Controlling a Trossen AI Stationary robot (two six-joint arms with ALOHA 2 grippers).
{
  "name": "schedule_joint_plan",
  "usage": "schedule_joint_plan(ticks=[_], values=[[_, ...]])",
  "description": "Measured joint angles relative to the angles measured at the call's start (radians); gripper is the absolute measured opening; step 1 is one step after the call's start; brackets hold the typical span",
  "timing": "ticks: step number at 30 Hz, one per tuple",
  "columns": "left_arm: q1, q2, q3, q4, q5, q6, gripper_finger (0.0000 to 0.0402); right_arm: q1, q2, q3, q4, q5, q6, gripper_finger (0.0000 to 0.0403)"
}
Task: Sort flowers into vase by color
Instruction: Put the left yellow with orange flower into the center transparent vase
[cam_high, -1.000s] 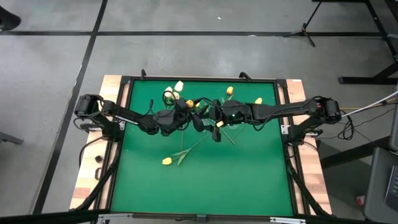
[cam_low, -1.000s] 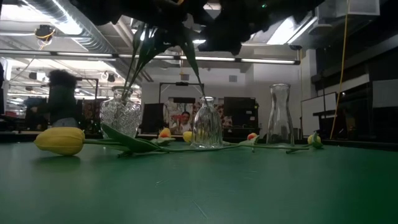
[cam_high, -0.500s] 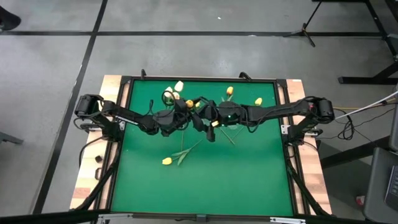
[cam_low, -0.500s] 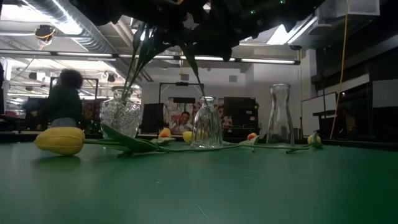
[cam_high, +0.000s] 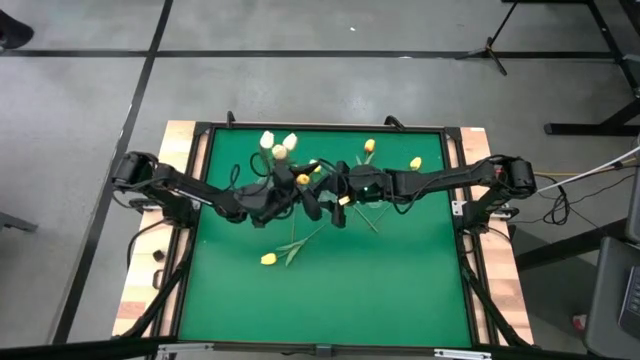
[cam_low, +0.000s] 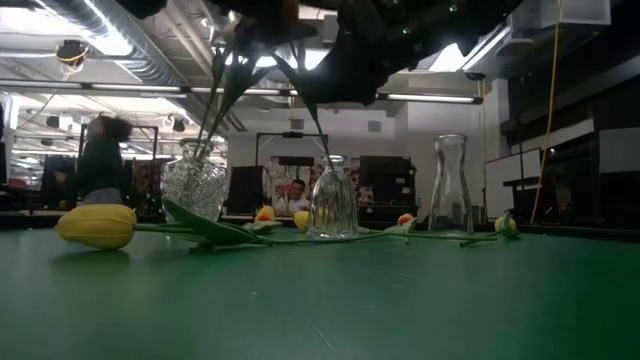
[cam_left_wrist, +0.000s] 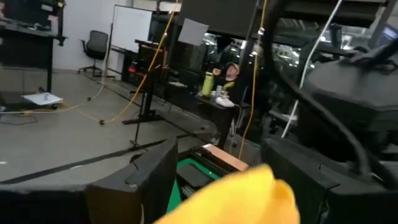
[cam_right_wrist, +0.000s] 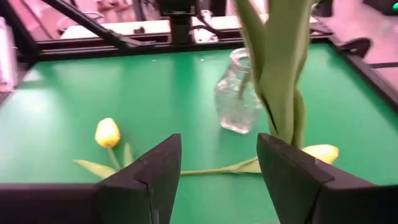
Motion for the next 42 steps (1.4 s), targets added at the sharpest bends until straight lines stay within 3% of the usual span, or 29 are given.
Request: schedule_joint_plan(ticks=[6,12,19,28,42], values=[[-0.035,-0.004,0.000,0.003,0.000,0.000,0.0227,0.000,-0.001,0.000,0.005,0.128,0.005,0.0211],[-0.078,-0.004,0.000,-0.002,0.000,-0.001,0.0227,0.000,-0.001,0.000,0.004,0.176,0.009,0.0211],[-0.126,-0.004,0.000,-0.001,-0.019,0.009,0.0227,0.000,-0.001,0.000,0.000,0.186,0.036,0.0211],[-0.162,-0.004,0.000,0.008,-0.115,0.053,0.0227,0.000,-0.001,0.000,0.020,0.194,0.069,0.0211],[-0.176,-0.004,0.000,0.008,-0.119,0.054,0.0227,0.000,-0.002,0.026,0.026,0.245,0.075,0.0211]])
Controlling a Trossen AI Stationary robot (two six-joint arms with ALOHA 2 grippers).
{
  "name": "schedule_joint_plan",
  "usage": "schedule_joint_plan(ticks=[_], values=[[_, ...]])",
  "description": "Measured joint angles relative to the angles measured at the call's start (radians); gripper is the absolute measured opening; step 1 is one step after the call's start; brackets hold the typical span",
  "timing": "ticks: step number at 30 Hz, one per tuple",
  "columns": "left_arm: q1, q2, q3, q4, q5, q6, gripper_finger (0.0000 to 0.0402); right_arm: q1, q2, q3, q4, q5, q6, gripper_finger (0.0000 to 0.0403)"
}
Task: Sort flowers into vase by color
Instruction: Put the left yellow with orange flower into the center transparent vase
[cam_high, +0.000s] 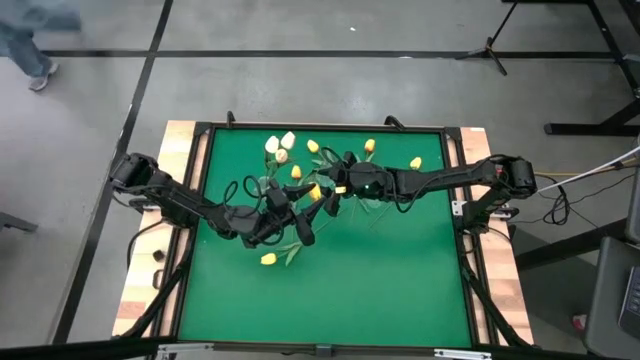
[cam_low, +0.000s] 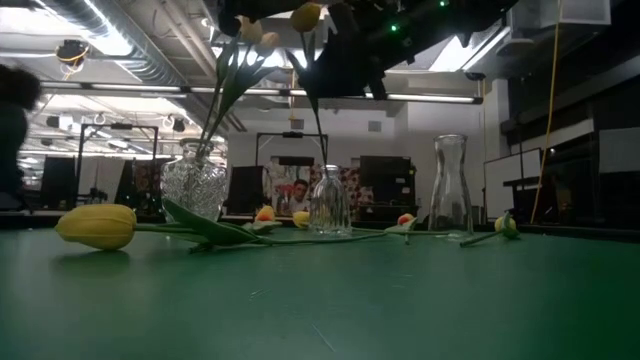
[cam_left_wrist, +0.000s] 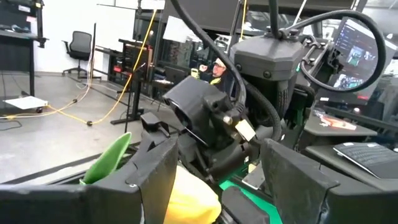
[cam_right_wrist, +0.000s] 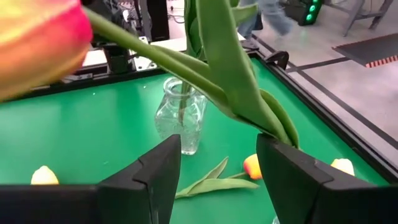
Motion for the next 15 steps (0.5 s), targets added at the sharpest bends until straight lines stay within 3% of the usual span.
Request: schedule_joint_plan(ticks=[15], values=[[0.000,0.000,0.000,0.007,-0.022,-0.001,0.0227,0.000,-0.001,0.004,-0.101,0.041,0.151,0.0211]])
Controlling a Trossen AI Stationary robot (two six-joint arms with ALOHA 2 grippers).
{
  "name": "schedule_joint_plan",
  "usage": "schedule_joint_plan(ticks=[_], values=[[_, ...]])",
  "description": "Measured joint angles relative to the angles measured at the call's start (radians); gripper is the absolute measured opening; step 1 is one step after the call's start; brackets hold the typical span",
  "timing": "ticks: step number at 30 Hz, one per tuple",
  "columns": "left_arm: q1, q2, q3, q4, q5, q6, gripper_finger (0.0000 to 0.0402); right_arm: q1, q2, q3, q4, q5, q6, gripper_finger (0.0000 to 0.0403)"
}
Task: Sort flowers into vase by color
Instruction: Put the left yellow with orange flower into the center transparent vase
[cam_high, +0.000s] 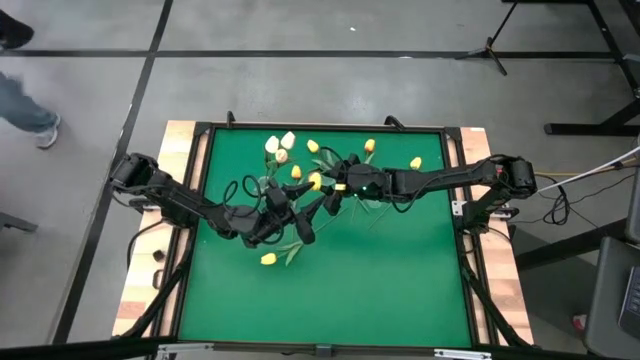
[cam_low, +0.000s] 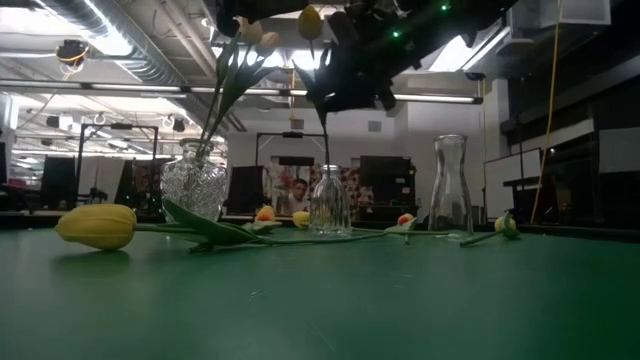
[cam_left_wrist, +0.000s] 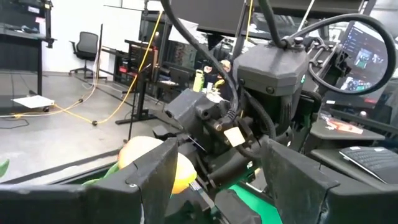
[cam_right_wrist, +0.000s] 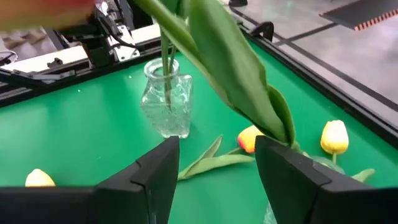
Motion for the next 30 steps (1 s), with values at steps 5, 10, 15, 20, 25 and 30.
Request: schedule_joint_plan(ticks=[5,10,15,20,25,30], values=[[0.000,0.000,0.000,0.022,-0.002,0.000,0.0227,0.000,0.000,0.000,-0.022,0.037,0.003,0.0211],[0.014,0.000,0.000,0.064,-0.017,0.000,0.0227,0.000,-0.017,0.001,-0.008,0.111,0.022,0.0211],[0.024,0.000,0.000,0.065,-0.018,0.000,0.0227,0.000,-0.036,0.001,0.002,0.153,0.022,0.0211],[0.023,0.000,0.000,0.066,-0.024,0.000,0.0227,0.000,-0.041,0.001,0.001,0.216,0.022,0.0211],[0.016,0.000,0.000,0.066,-0.024,0.000,0.0227,0.000,-0.041,0.000,0.018,0.268,0.021,0.0211],[-0.003,0.000,0.000,0.066,-0.024,0.000,0.0227,-0.011,-0.041,0.000,0.064,0.322,0.020,0.0211]])
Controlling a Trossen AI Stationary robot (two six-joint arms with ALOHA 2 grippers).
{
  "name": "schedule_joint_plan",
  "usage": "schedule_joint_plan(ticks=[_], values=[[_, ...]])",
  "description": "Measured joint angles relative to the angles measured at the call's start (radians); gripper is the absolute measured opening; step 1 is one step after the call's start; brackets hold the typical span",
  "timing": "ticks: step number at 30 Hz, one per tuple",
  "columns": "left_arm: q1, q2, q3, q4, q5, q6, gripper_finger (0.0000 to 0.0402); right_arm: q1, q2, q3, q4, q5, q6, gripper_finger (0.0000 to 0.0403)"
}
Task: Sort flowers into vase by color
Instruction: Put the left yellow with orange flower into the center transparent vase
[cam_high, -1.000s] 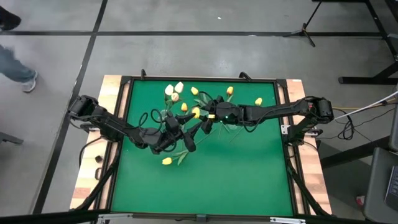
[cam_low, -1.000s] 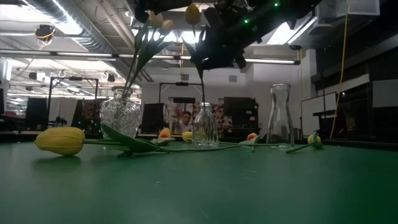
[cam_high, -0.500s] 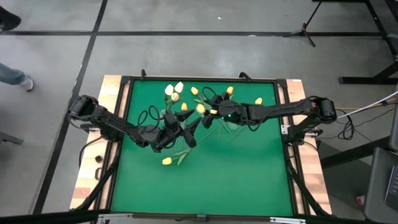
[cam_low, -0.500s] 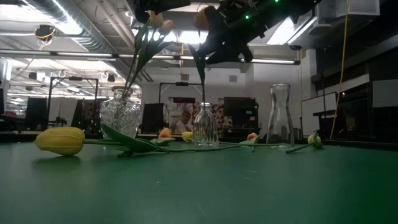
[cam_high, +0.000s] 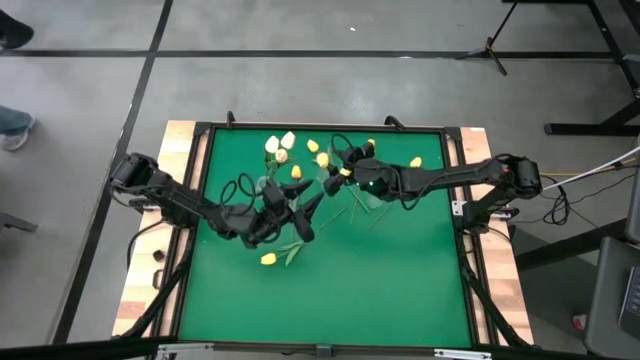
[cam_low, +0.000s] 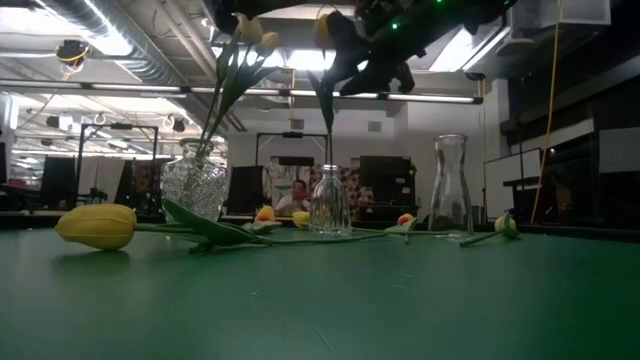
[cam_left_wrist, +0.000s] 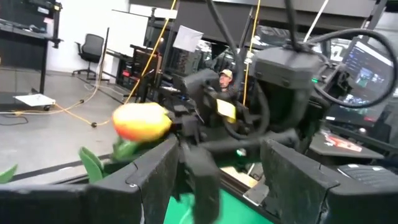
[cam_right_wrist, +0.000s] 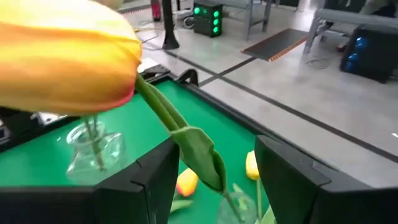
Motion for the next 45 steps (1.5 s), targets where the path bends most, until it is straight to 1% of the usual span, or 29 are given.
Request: schedule_joint_plan(ticks=[7,14,22,27,31,36,38,41,45], values=[[-0.030,0.000,0.000,-0.007,0.000,0.000,0.0227,-0.063,0.000,0.000,0.010,-0.014,0.011,0.0211],[-0.042,0.000,0.000,-0.043,-0.002,0.000,0.0227,-0.097,0.001,0.000,-0.016,-0.137,0.047,0.0211],[-0.042,0.000,0.000,-0.060,-0.002,-0.002,0.0227,-0.102,0.002,0.000,-0.102,-0.140,0.054,0.0211],[-0.042,0.000,0.000,-0.061,-0.003,-0.008,0.0227,-0.109,0.002,-0.001,-0.104,-0.143,0.051,0.0211],[-0.043,0.000,0.000,-0.077,-0.003,-0.016,0.0227,-0.144,0.002,-0.001,-0.080,-0.201,0.052,0.0211],[-0.043,0.000,0.000,-0.150,-0.003,-0.103,0.0227,-0.198,0.002,-0.001,-0.069,-0.264,0.053,0.0211],[-0.043,0.000,0.000,-0.176,-0.003,-0.121,0.0227,-0.215,0.002,-0.001,-0.069,-0.305,0.054,0.0211],[-0.043,0.000,0.000,-0.177,-0.003,-0.134,0.0227,-0.222,0.003,-0.001,-0.069,-0.359,0.055,0.0211],[-0.043,0.000,0.000,-0.177,-0.003,-0.134,0.0227,-0.217,0.009,-0.001,-0.073,-0.380,0.052,0.0211]])
